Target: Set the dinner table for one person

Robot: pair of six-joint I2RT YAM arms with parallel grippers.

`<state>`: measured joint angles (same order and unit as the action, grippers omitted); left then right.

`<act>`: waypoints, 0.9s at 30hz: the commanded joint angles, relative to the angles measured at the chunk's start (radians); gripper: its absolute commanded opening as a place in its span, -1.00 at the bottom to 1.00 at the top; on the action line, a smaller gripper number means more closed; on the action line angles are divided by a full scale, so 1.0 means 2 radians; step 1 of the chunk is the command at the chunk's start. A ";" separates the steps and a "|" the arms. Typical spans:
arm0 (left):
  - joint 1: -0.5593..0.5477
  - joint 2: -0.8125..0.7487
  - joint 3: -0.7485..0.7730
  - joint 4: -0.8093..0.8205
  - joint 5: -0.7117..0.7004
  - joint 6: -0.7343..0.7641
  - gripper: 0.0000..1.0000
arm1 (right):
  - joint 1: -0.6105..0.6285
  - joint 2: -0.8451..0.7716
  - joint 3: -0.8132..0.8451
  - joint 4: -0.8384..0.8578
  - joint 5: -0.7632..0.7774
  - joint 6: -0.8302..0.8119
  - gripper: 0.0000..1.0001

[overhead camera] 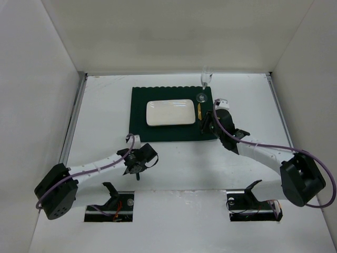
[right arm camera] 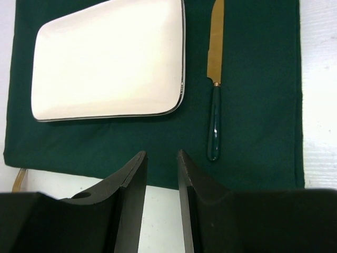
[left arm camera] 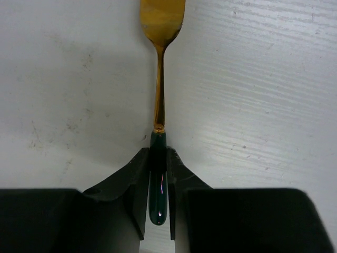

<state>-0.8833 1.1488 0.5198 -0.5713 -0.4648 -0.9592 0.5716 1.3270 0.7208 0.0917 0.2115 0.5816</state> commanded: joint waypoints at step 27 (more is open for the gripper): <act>0.197 0.192 0.253 0.213 0.019 0.297 -0.90 | 0.005 -0.002 -0.016 0.070 -0.020 0.017 -0.28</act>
<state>-0.4953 1.4700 0.9524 -0.2108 -0.4725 -0.5194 0.5709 1.3201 0.6891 0.1650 0.1677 0.6075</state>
